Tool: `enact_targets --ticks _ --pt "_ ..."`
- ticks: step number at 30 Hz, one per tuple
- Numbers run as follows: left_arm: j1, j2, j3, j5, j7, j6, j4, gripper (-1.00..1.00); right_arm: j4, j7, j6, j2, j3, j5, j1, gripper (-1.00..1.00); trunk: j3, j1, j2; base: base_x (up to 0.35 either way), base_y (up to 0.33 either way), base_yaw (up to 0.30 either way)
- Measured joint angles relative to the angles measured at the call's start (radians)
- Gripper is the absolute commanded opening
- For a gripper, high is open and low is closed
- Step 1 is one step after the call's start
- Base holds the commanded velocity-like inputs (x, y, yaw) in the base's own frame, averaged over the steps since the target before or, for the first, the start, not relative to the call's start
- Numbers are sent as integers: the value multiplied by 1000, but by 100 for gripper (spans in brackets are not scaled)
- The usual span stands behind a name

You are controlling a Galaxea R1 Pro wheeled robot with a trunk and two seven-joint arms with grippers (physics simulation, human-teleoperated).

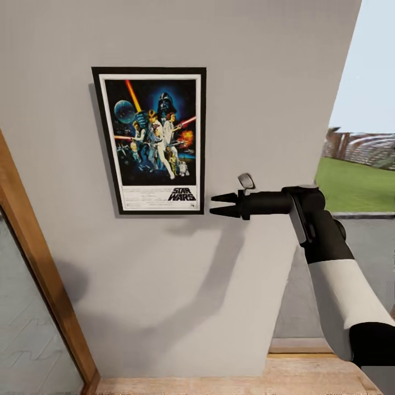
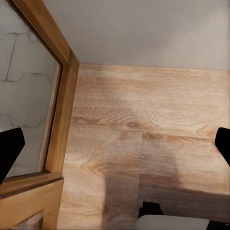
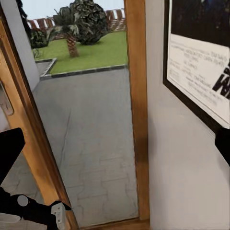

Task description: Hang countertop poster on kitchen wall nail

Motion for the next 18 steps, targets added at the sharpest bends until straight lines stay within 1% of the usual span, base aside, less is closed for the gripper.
enact_targets --ticks 5,6,7,11,12,13,17,18 --pt "0 0 0 0 -1 0 0 100 -33 4 -4 -2 2 -3 8 100 0 0 0 -41 -10 0" --pt "0 0 1 1 -1 1 0 100 -63 6 -5 -3 3 -3 21 100 0 0 0 -13 -3 0" --pt "0 0 1 1 -1 1 -1 100 -71 7 -6 -3 3 -3 30 100 0 0 0 -9 -2 0" --pt "0 1 2 1 -1 1 -2 100 -105 27 -10 -4 2 -4 107 100 0 0 0 -5 -1 0" --pt "0 1 3 1 -1 1 -2 100 -123 40 -17 -5 1 -3 149 100 0 0 0 -2 0 0" --pt "0 1 8 1 -2 1 -2 100 -138 50 -40 -5 0 -3 196 100 0 0 0 -1 0 0" --pt "0 1 27 1 -2 1 -2 100 -154 60 -111 -11 -9 -2 292 100 0 0 0 0 0 0" --pt "0 0 39 1 -3 1 -3 100 -156 63 -144 -15 -14 -2 344 100 0 0 0 0 0 0"
